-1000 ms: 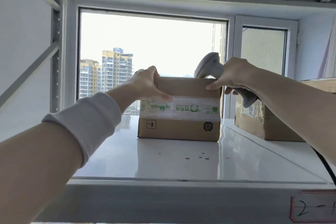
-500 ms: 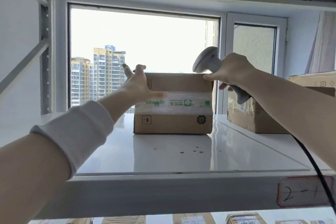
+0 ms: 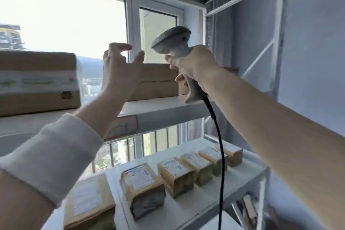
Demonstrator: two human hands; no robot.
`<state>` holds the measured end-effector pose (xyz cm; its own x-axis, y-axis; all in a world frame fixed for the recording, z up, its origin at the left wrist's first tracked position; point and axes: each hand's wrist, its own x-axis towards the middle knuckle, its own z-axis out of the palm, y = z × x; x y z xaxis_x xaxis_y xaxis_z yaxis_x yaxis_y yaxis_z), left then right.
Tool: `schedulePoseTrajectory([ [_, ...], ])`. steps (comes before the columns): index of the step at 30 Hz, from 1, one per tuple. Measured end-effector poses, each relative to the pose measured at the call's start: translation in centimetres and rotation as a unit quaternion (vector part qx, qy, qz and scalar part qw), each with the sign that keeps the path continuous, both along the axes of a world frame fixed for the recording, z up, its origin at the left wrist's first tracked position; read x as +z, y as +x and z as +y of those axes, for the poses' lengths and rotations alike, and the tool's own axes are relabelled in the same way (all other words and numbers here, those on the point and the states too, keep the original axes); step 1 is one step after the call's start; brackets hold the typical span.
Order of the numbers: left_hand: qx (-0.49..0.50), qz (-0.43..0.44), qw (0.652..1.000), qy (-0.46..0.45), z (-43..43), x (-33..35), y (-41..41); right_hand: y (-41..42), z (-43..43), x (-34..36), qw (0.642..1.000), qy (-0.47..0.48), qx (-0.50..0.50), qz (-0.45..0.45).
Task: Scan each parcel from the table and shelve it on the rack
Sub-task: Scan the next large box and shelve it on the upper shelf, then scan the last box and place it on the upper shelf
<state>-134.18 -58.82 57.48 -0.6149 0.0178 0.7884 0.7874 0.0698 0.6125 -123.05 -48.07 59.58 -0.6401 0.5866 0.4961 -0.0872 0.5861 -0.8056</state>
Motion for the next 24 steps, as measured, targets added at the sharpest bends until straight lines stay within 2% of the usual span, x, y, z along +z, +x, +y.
schedulePoseTrajectory([
  [3, -0.073, -0.092, 0.993, -0.017, 8.7, -3.4, 6.1, 7.4, 6.2, -3.3, 0.999, -0.023, -0.040, -0.004],
  [7, -0.227, -0.182, 0.954, -0.074, 20.2, -9.0, 15.9, 20.2, 14.9, -8.6, 0.990, -0.046, -0.133, -0.025],
  [12, -0.376, -0.229, 0.881, -0.173, 32.1, -14.9, 28.2, 36.9, 23.4, -11.5, 0.959, -0.095, -0.263, -0.047],
  [16, -0.451, -0.279, 0.815, -0.234, 39.8, -18.1, 36.5, 47.0, 27.8, -12.3, 0.922, -0.113, -0.368, -0.048],
  [22, -0.541, -0.302, 0.713, -0.329, 50.4, -22.3, 43.5, 55.2, 34.6, -14.5, 0.878, -0.145, -0.451, -0.070],
  [24, -0.553, -0.309, 0.691, -0.349, 54.0, -23.6, 44.4, 56.7, 37.3, -15.4, 0.870, -0.156, -0.461, -0.080],
])
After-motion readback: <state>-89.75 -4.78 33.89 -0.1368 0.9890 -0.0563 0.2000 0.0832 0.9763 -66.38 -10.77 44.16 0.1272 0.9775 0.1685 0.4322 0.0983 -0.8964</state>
